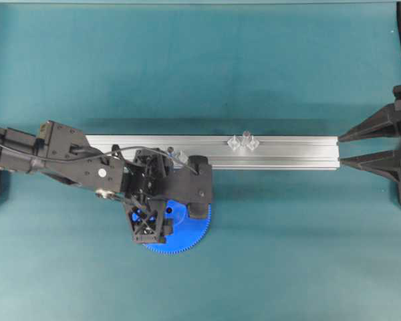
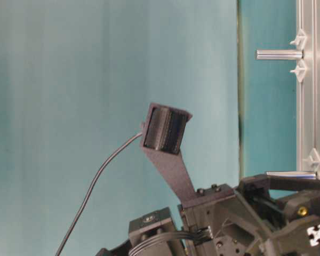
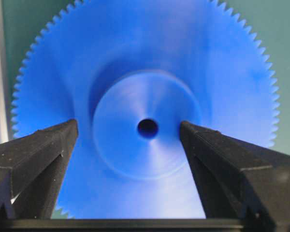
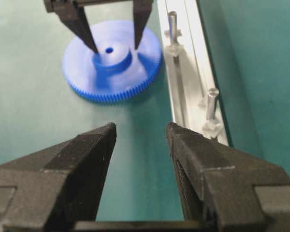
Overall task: Insert the large gear onto the shaft.
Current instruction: 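Position the open left gripper over the blue gear's hub, then lower the left gripper and close it on the gear hub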
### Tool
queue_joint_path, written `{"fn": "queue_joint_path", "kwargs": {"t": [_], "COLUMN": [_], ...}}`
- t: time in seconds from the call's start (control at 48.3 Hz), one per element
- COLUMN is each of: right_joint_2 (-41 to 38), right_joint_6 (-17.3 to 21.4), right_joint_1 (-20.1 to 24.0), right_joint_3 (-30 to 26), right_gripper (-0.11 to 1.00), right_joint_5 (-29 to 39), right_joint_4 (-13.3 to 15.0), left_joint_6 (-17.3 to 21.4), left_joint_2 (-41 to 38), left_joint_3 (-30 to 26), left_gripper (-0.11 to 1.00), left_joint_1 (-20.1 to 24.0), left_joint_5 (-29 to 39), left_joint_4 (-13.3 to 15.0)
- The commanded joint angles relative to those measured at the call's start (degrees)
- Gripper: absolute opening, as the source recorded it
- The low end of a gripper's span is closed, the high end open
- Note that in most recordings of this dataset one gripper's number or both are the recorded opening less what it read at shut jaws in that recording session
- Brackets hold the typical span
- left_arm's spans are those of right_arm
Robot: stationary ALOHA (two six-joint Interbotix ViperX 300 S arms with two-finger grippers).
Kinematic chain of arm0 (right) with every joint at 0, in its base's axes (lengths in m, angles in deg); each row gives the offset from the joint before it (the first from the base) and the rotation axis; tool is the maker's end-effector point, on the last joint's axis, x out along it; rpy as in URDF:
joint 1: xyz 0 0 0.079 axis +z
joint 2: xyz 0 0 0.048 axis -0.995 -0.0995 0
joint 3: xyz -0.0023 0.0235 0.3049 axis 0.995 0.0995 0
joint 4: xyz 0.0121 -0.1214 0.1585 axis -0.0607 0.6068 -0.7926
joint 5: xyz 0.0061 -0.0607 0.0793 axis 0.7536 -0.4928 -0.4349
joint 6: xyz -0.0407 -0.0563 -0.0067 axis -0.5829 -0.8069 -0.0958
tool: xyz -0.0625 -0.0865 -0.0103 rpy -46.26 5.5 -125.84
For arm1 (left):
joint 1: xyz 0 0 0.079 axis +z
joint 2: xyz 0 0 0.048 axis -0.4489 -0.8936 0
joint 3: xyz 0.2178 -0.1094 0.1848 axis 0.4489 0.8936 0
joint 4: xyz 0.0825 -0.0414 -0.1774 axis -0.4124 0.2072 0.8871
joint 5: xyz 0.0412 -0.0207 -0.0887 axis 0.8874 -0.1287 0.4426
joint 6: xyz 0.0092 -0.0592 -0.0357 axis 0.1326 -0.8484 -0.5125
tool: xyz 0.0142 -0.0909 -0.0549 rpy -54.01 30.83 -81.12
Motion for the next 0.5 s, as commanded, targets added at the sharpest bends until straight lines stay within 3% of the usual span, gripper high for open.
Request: {"fn": "queue_joint_path", "kwargs": {"t": [0.0,0.476], "right_joint_2": [-0.3,-0.3], "right_joint_6": [0.6,0.6], "right_joint_1": [0.2,0.4], "right_joint_3": [-0.5,-0.4], "right_gripper": [0.57,0.57], "right_joint_5": [-0.6,-0.7], "right_joint_4": [-0.3,-0.3], "left_joint_6": [-0.2,-0.2], "left_joint_2": [0.3,0.0], "left_joint_3": [-1.4,-0.2], "left_gripper": [0.92,0.92], "left_joint_1": [-1.0,-1.2], "left_joint_5": [-0.1,2.6], "left_joint_4": [-0.2,-0.2]}}
